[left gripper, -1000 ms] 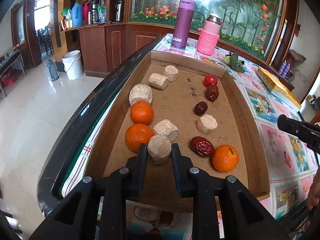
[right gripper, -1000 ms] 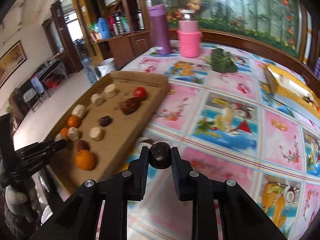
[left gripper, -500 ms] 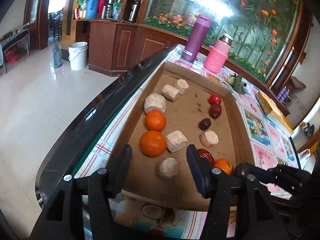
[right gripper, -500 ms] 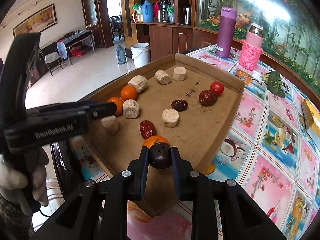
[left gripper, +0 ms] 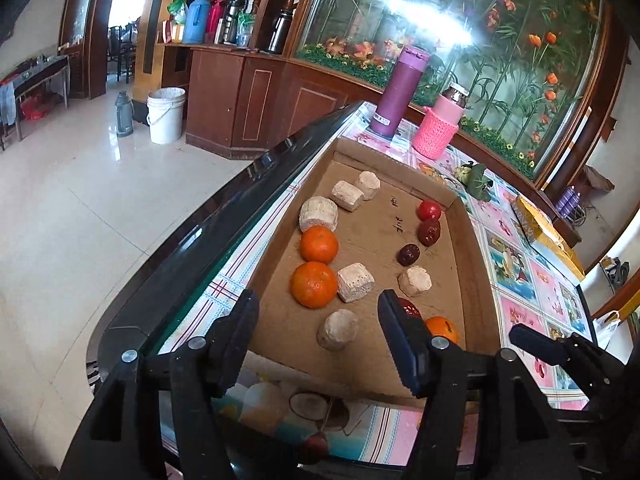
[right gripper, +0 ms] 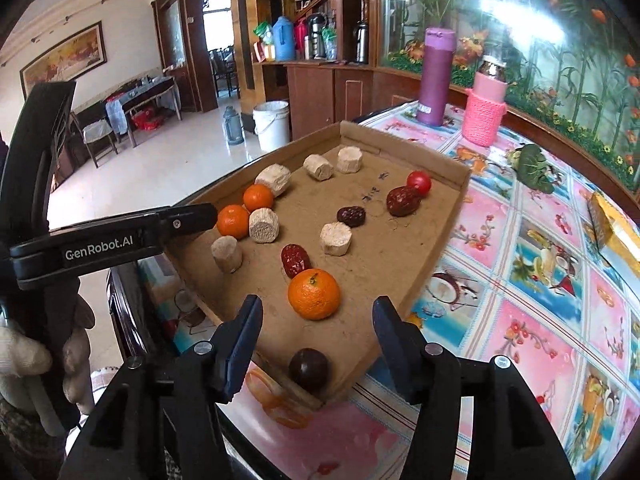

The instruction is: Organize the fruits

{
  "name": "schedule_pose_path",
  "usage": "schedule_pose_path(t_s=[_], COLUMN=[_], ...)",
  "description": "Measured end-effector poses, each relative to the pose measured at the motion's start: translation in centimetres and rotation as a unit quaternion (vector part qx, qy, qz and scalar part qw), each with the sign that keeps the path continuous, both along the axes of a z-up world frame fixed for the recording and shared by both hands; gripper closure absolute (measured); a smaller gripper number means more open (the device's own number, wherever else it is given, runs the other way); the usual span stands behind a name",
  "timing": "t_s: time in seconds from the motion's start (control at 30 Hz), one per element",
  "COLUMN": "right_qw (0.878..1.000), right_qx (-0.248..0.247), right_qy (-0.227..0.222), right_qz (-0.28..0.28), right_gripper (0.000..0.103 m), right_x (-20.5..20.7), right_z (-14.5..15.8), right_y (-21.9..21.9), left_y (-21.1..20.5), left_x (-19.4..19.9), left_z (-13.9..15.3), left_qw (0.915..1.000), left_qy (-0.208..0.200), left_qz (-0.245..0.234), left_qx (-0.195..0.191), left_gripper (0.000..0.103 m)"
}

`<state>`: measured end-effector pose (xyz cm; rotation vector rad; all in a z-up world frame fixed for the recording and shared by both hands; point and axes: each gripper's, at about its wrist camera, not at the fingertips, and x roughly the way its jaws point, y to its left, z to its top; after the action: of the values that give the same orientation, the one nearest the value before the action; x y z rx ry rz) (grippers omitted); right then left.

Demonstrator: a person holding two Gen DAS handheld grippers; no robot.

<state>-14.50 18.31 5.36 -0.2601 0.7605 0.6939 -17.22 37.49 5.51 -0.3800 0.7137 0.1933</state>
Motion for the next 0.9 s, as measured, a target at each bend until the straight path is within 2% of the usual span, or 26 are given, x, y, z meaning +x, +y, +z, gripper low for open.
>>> schedule_pose_path(t_s=[0.07, 0.13, 0.23, 0.27, 0.33, 0.4, 0.6, 0.9], right_qw=[1.0, 0.999, 0.998, 0.997, 0.995, 0.993, 0.99, 0.985], right_qx=[0.006, 0.012, 0.028, 0.037, 0.053, 0.063, 0.077, 0.094], right_qy=[-0.006, -0.009, -0.01, -0.01, -0.008, -0.009, -0.027, -0.031], right_qz=[-0.016, -0.032, -0.061, -0.07, -0.085, -0.099, -0.118, -0.138], right_gripper=[0.037, 0.035, 0.031, 0.029, 0.029, 0.028, 0.023, 0.019], right_x=[-0.2, -0.5, -0.8, -1.0, -1.3, -1.6, -2.8, -3.5], right_z=[0.4, 0.7, 1.1, 1.2, 1.5, 1.7, 2.5, 2.6], right_y=[-0.9, -1.7, -3.4, -4.0, -5.3, -6.4, -8.6, -11.0], left_y=[-0.5, -1.4, -2.7, -3.2, -4.2, -5.3, -7.6, -10.4], left_x=[-0.5, -1.0, -1.4, -1.6, -2.1, -2.7, -3.5, -3.1], left_z=[0.5, 1.0, 1.8, 2.1, 2.7, 3.5, 4.8, 4.9], left_qw=[0.9999, 0.9991, 0.9966, 0.9952, 0.9915, 0.9866, 0.9781, 0.9732], left_qy=[-0.007, -0.015, -0.02, -0.021, -0.028, -0.041, -0.057, -0.042], left_qz=[0.002, 0.004, 0.009, 0.013, 0.028, 0.043, 0.055, 0.031], left_qx=[0.014, 0.039, 0.079, 0.095, 0.124, 0.152, 0.193, 0.224], left_gripper=[0.039, 0.032, 0.031, 0.03, 0.02, 0.016, 0.012, 0.011])
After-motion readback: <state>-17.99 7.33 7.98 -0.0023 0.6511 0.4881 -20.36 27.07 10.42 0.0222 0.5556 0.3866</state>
